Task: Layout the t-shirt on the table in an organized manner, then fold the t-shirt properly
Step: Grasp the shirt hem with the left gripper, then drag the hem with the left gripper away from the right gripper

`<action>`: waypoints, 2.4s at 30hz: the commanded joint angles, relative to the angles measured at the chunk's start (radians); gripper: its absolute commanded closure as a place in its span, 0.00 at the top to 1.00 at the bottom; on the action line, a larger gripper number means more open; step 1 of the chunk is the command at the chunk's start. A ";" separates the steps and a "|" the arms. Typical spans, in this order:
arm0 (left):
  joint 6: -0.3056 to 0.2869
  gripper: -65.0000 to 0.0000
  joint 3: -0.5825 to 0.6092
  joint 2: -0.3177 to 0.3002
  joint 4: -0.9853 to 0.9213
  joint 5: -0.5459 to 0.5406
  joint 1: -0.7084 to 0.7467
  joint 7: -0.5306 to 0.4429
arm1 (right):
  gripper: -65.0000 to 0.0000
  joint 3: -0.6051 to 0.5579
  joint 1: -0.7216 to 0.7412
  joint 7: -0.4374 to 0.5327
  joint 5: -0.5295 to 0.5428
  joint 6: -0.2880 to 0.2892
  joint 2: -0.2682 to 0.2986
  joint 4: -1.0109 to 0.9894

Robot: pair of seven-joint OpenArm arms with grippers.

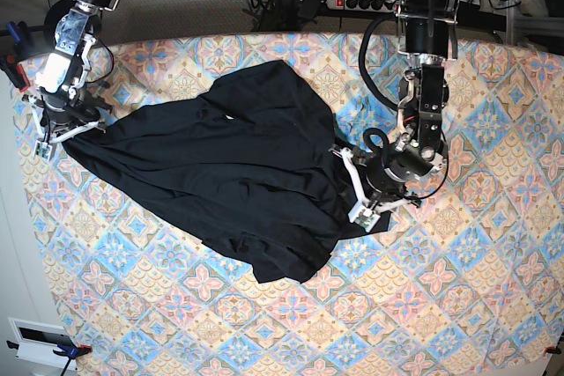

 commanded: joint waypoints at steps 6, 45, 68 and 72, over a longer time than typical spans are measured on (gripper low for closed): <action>-0.004 0.38 0.033 -0.057 0.007 -0.013 0.000 -0.010 | 0.00 0.003 0.014 0.022 -0.005 -0.004 0.020 0.020; 0.001 0.00 -0.056 -0.167 -0.596 -0.016 -0.199 -0.299 | 0.00 0.001 0.011 0.022 -0.005 -0.004 0.015 0.020; 0.003 0.21 -0.393 -0.347 -0.087 -0.305 0.201 -0.170 | 0.00 0.001 0.017 0.022 -0.005 -0.004 0.015 0.009; 0.001 0.53 -0.401 -0.322 -0.228 -0.315 0.118 -0.170 | 0.00 0.001 0.017 0.022 -0.005 -0.004 0.015 0.009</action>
